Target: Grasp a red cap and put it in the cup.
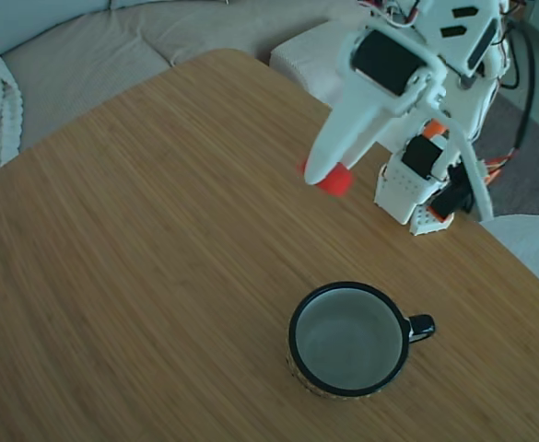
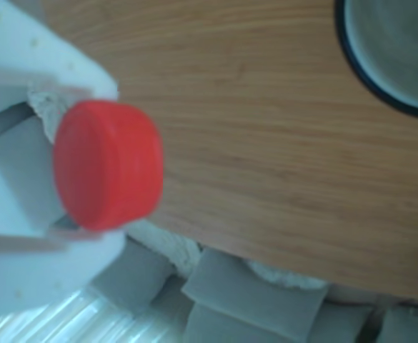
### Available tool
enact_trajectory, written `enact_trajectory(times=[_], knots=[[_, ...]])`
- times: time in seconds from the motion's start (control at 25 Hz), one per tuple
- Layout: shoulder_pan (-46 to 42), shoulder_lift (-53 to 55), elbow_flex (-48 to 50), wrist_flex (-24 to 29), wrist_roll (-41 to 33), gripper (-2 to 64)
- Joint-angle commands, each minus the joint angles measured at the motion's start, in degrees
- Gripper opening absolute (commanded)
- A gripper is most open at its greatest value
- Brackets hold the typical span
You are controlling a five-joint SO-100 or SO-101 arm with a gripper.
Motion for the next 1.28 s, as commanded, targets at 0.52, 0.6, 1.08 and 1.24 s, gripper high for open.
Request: enact_trajectory(times=[0.52,0.6,1.08,1.24], knots=[[-8.70,11.78,10.46,3.60,1.32,-0.4],[-9.93,11.51,13.27,2.64,1.32,-0.4],[-14.06,8.61,18.98,-5.27,3.43,-0.3],[-12.13,5.10,18.90,-8.26,3.43,-0.3]])
